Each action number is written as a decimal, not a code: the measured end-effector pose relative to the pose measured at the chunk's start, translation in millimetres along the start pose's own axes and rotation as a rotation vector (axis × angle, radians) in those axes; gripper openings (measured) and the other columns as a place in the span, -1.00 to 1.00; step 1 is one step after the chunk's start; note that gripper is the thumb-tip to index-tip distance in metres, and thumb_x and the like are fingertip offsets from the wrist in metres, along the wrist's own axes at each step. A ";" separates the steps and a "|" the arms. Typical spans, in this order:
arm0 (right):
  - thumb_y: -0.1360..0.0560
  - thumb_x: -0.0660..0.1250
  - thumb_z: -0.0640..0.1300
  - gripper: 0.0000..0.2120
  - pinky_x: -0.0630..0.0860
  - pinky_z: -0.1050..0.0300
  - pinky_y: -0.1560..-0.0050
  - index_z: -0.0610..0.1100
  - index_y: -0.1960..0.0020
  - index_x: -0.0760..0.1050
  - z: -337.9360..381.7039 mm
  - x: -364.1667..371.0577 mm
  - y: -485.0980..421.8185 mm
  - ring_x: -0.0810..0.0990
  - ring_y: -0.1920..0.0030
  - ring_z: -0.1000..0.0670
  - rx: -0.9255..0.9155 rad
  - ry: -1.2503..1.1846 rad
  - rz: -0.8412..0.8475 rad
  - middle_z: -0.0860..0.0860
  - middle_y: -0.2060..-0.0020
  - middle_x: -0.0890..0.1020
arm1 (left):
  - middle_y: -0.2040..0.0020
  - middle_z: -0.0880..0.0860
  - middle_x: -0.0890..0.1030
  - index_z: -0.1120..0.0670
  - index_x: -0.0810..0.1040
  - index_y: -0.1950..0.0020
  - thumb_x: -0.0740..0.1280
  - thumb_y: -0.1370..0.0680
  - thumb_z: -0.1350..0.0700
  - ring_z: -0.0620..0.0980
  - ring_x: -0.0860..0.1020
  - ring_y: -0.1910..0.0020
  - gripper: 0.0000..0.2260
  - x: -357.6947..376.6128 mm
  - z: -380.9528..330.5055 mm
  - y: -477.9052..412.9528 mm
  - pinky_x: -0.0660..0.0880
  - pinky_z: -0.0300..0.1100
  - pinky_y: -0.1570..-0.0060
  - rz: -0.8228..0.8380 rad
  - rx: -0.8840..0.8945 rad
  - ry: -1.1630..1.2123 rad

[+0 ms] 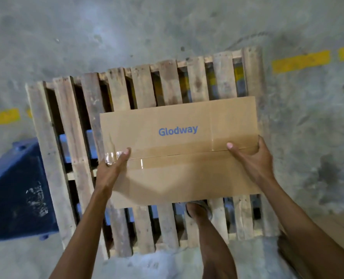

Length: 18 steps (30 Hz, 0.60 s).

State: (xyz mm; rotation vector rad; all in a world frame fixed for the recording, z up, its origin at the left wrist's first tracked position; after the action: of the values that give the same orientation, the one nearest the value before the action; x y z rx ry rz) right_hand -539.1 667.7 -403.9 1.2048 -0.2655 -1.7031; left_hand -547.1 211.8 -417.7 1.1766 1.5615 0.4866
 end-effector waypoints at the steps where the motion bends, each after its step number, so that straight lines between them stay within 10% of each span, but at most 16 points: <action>1: -0.19 0.60 0.36 -0.16 0.56 -0.05 -0.26 0.08 -0.36 0.45 1.4 0.0 1.2 0.61 -0.14 0.03 -0.014 -0.002 -0.026 0.11 -0.15 0.62 | -0.17 -0.05 0.68 -0.10 0.63 -0.25 0.51 -0.18 -0.51 0.03 0.63 -0.16 -0.23 0.9 0.3 -0.7 0.53 0.13 -0.29 -0.020 -0.005 0.022; 10: -0.16 0.51 0.50 -0.14 0.55 0.02 -0.18 0.06 -0.31 0.49 13.4 -49.7 80.7 0.63 -0.12 -0.05 -0.080 0.024 -0.251 0.11 -0.07 0.66 | 0.10 -0.14 0.72 -0.05 0.69 0.06 0.62 -0.27 -0.26 -0.14 0.66 0.04 -0.59 -37.3 -21.8 74.0 0.55 -0.12 0.00 -0.074 0.223 -0.006; 18: -0.09 0.34 0.67 -0.09 0.62 -0.02 -0.04 0.06 -0.20 0.54 10.3 -159.8 304.4 0.68 -0.01 -0.10 -0.124 0.001 -0.536 0.08 0.05 0.72 | 0.12 -0.03 0.73 -0.04 0.69 0.11 0.44 -0.10 -0.60 0.03 0.69 0.05 -0.29 -141.0 -20.6 243.3 0.62 0.09 -0.12 -0.101 0.488 -0.080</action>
State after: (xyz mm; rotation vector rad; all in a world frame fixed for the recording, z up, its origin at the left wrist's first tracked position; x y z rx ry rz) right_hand -366.2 646.1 -107.4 1.2546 0.1821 -2.1382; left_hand -469.5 199.5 -146.9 1.4501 1.7118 -0.0170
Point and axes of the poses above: each hand's wrist, its own y-axis away from the middle knuckle, its own x-axis out of the palm, z = x × y, the point moved 6 cm from there along -y, towards the middle knuckle
